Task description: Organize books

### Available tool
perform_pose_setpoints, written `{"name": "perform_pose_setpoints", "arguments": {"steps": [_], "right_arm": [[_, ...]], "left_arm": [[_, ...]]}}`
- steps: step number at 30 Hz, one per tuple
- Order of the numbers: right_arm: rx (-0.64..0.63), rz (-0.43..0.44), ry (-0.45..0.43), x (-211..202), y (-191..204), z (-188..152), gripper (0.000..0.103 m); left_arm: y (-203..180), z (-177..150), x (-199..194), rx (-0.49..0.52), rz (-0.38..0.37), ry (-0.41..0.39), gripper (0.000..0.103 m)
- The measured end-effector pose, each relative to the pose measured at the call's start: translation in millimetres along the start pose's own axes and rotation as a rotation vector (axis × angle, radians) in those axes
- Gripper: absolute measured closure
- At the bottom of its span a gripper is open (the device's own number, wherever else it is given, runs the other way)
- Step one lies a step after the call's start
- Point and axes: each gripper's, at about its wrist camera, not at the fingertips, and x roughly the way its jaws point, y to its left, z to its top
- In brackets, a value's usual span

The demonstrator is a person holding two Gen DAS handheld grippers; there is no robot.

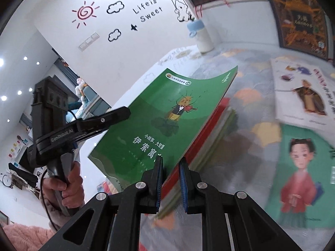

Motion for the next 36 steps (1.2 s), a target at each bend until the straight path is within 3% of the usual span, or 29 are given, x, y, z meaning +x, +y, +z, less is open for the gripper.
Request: {"name": "perform_pose_setpoints", "arguments": {"steps": [11,15,16,19,23,24,31,32,34,36], "right_arm": [[0.060,-0.026,0.055,36.4,-7.9,-0.3,0.088],[0.066,-0.024,0.059,37.2,-7.4,-2.8,0.087],[0.063,-0.022,0.062,38.7,-6.5,-1.7,0.087],[0.053,-0.024,0.066,38.4,-5.3,-2.7,0.081],[0.044,-0.039,0.072,37.6,-1.0,-2.9,0.062],[0.038,-0.042,0.071,36.4,-0.2,-2.9,0.062],[0.075,-0.054,-0.031,-6.4,-22.2,8.8,0.058],[0.091,-0.071,-0.057,-16.9,-31.5,11.7,0.058],[0.140,-0.103,-0.104,-39.1,-54.8,15.8,0.058],[0.205,-0.129,-0.162,-64.2,-83.2,16.0,0.058]], "left_arm": [[32.9,-8.1,18.6,-0.075,0.029,0.042,0.059],[30.6,-9.0,21.8,-0.056,0.095,0.040,0.057],[29.4,-9.1,21.8,-0.050,0.112,0.035,0.052],[21.5,-7.8,19.2,-0.027,0.180,0.011,0.045],[5.1,-3.4,11.4,0.011,0.197,-0.017,0.045],[-0.4,-1.7,9.5,0.024,0.193,-0.023,0.043],[-47.5,14.2,10.2,0.105,0.158,-0.062,0.039],[-57.3,16.3,13.8,0.129,0.156,-0.062,0.039],[-78.3,19.8,22.3,0.171,0.160,-0.072,0.027],[-100.2,21.4,32.0,0.209,0.149,-0.092,0.027]]}}
